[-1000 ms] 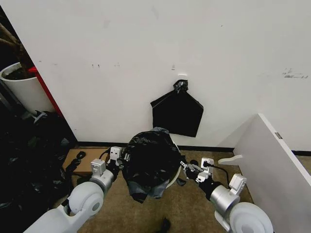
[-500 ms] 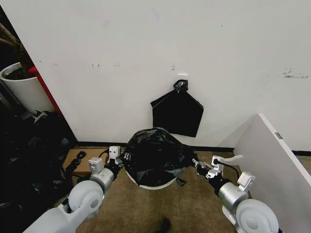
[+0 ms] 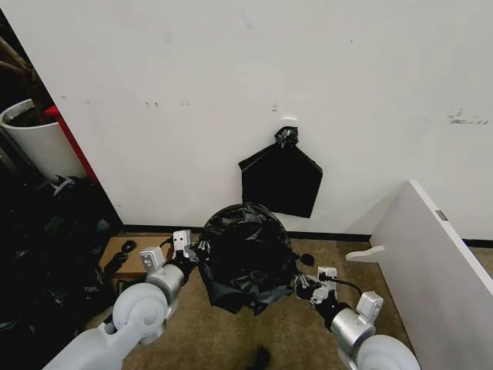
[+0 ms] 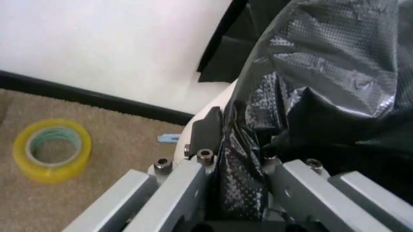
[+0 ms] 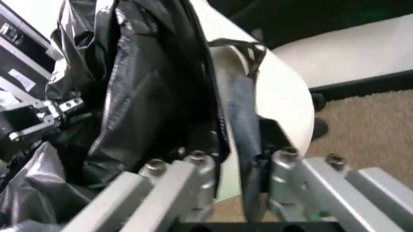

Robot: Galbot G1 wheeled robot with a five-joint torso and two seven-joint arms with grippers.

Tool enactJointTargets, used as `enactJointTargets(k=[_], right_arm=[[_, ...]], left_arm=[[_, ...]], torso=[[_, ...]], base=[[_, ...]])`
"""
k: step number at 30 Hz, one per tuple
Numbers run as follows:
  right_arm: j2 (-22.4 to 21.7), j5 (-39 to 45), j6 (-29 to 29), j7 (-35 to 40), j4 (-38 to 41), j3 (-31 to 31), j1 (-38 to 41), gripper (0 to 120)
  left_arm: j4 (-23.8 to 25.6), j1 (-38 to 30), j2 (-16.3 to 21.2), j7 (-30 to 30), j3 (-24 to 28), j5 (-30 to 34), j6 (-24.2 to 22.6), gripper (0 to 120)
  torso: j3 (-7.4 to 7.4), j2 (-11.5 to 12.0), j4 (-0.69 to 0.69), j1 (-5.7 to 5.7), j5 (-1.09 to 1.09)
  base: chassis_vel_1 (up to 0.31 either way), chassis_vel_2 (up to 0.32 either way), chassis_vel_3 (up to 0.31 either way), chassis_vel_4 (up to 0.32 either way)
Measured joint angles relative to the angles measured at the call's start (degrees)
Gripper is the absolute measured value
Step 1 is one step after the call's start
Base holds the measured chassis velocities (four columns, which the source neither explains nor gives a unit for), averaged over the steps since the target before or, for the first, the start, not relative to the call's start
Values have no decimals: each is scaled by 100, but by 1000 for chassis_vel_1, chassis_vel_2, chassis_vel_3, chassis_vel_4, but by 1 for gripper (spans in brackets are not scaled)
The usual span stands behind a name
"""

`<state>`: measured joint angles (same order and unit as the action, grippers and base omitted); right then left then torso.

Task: Place the garbage bag over the trash bin.

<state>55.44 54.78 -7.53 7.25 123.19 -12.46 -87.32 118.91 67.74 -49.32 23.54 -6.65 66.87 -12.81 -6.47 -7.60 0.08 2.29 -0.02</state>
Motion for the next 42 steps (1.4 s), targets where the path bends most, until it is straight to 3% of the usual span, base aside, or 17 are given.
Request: enactJointTargets(k=[7, 8, 11, 15, 19, 22, 24, 27, 30, 34, 42], right_arm=[[-20, -7, 174, 9, 170, -182, -158, 39], [-20, 38, 205, 31, 210, -281, -199, 47], [-21, 94, 219, 62, 232, -367, -224, 54], [7, 315, 214, 146, 261, -587, -249, 72], [64, 515, 148, 238, 340, -774, -300, 82], [112, 950, -139, 520, 798, -998, -526, 98], [115, 980, -212, 586, 876, -998, -557, 98], [133, 925, -564, 942, 1088, -855, -573, 100], [226, 1119, -1282, 1873, 1306, -429, -140, 100], [274, 1421, -1619, 2313, 1431, -196, 94, 100], [454, 1649, -1712, 2841, 1773, 310, 45, 100]], left_arm=[[-152, -58, 10, 83, -8, 13, -13, 1], [-197, -72, 8, 102, -11, -3, -14, 1], [-228, -73, 7, 115, -14, -49, -16, 1], [-246, -19, 12, 115, -23, -145, -17, 1], [-281, -20, 5, 128, -26, -168, -4, 1], [-386, -68, -51, 320, -22, -307, 171, 1], [-414, -80, -67, 351, -6, -402, 263, 1], [-526, -136, -143, 393, 91, -1010, 799, 1], [-520, -217, -237, 465, 218, -1664, 1363, 1], [-460, -226, -266, 481, 269, -1964, 1562, 1], [-439, -199, -359, 492, 330, -2423, 1769, 1]], torso=[[0, 0, 1, 0, -1], [0, 0, 1, 0, -1], [0, 0, 2, 0, -1], [0, 0, 0, 0, 0], [0, 0, 1, 0, 1], [0, 0, 2, 0, -1], [0, 0, 2, 0, -1], [0, 0, 2, 0, -4], [0, 0, 1, 0, -1], [0, 0, 0, 0, 0], [0, 0, 2, 0, -1]], base=[[0, 0, 0, 0], [0, 0, 0, 0], [0, 0, 0, 0], [0, 0, 0, 0], [0, 0, 0, 0], [0, 0, 0, 0], [0, 0, 0, 0], [0, 0, 0, 0], [0, 0, 0, 0], [0, 0, 0, 0], [0, 0, 0, 0]])
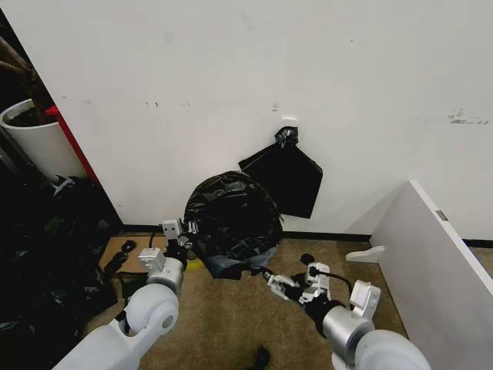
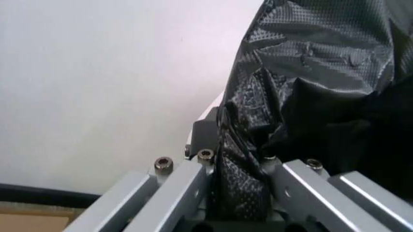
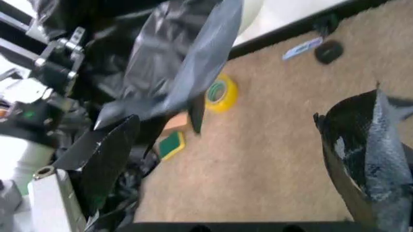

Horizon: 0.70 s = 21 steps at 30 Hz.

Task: Place the garbage bag over the trash bin.

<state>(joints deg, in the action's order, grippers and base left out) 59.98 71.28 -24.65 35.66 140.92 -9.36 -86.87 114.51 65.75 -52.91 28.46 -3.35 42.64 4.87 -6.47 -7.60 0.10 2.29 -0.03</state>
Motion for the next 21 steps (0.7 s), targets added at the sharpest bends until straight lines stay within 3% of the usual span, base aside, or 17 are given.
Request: enactJointTargets(k=[9, 21], right_arm=[[132, 455, 151, 147, 175, 163, 46, 100], [421, 471, 244, 321, -10, 433, 130, 95]], left_arm=[[-27, 24, -83, 4, 34, -96, 20, 1], [-66, 131, -191, 0, 54, -191, 61, 1]], torso=[[0, 0, 0, 0, 0], [0, 0, -1, 0, 0]], base=[[0, 0, 0, 0], [0, 0, 0, 0]])
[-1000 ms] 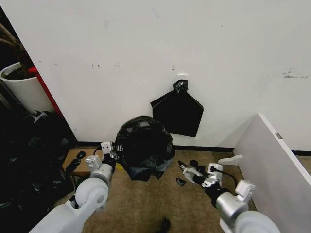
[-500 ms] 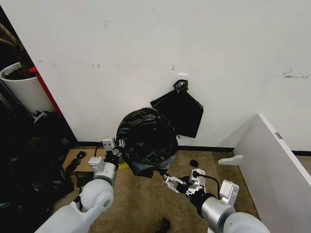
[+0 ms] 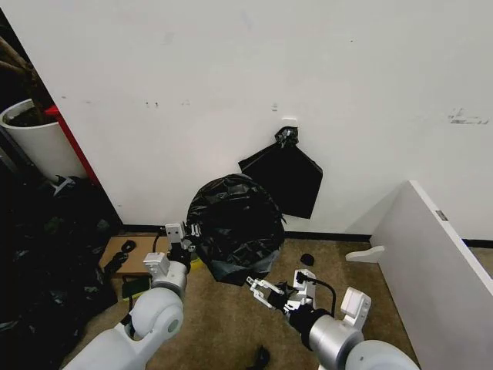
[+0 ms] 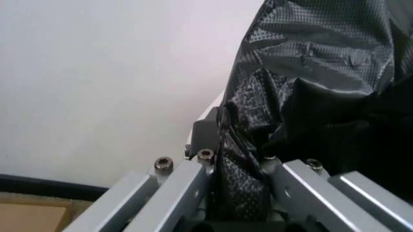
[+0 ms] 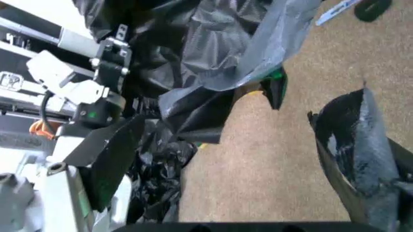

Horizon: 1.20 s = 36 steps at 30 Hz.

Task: Place the garbage bag over the trash bin.

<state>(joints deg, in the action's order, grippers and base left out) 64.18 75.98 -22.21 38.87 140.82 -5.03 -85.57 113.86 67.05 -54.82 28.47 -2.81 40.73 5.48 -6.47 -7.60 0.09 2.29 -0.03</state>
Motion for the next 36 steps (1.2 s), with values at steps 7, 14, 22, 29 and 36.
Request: enactJointTargets(k=[7, 14, 22, 29, 36], right_arm=[[158, -22, 127, -12, -180, 55, 70, 77], [228, -39, 278, -140, -253, 59, 103, 65], [255, -210, 277, -277, -311, 94, 56, 34], [224, -410, 272, -435, -351, 95, 6, 10], [219, -617, 279, -544, -396, 96, -41, 0]], left_arm=[[33, 13, -20, -21, 16, -64, 16, 1], [45, 61, 25, -53, 16, -195, 16, 1], [55, 71, 6, -61, 26, -211, 12, 1], [130, 73, -47, 28, -11, 189, -66, 1], [173, 39, -66, 92, -79, 473, -115, 1]], torso=[[0, 0, 0, 0, 0], [0, 0, 0, 0, 0], [0, 0, 0, 0, 0], [0, 0, 0, 0, 0], [0, 0, 0, 0, 0]], base=[[0, 0, 0, 0], [0, 0, 0, 0], [0, 0, 0, 0], [0, 0, 0, 0], [0, 0, 0, 0]])
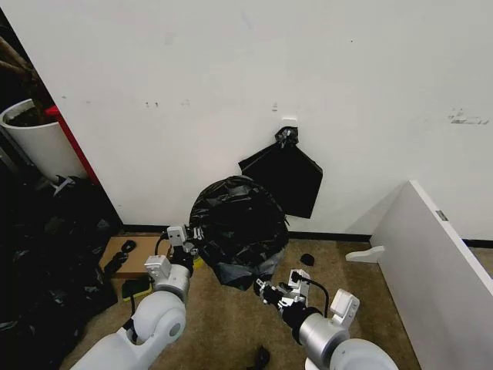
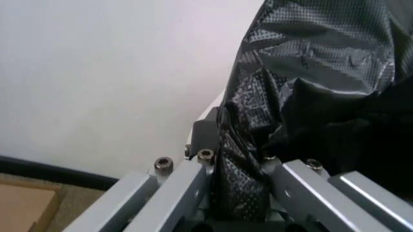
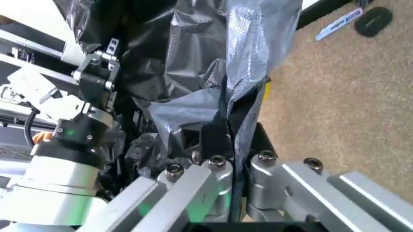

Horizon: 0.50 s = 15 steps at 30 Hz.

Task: Place the garbage bag over the trash bin.

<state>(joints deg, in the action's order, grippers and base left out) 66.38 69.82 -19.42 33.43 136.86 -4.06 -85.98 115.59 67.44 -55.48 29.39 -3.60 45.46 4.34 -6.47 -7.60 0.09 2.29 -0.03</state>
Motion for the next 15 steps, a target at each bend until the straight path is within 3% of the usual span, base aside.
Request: enactJointTargets(k=[10, 15], right_arm=[[-40, -580, 4, -200, -321, 54, -60, 0], [-40, -888, 0, -247, -612, 137, 0, 0]], left_arm=[[196, -15, -109, 282, -94, 827, -190, 1], [396, -49, -174, 601, -128, 1592, -373, 1]], torso=[[0, 0, 0, 0, 0], [0, 0, 0, 0, 0]], base=[[0, 0, 0, 0], [0, 0, 0, 0]])
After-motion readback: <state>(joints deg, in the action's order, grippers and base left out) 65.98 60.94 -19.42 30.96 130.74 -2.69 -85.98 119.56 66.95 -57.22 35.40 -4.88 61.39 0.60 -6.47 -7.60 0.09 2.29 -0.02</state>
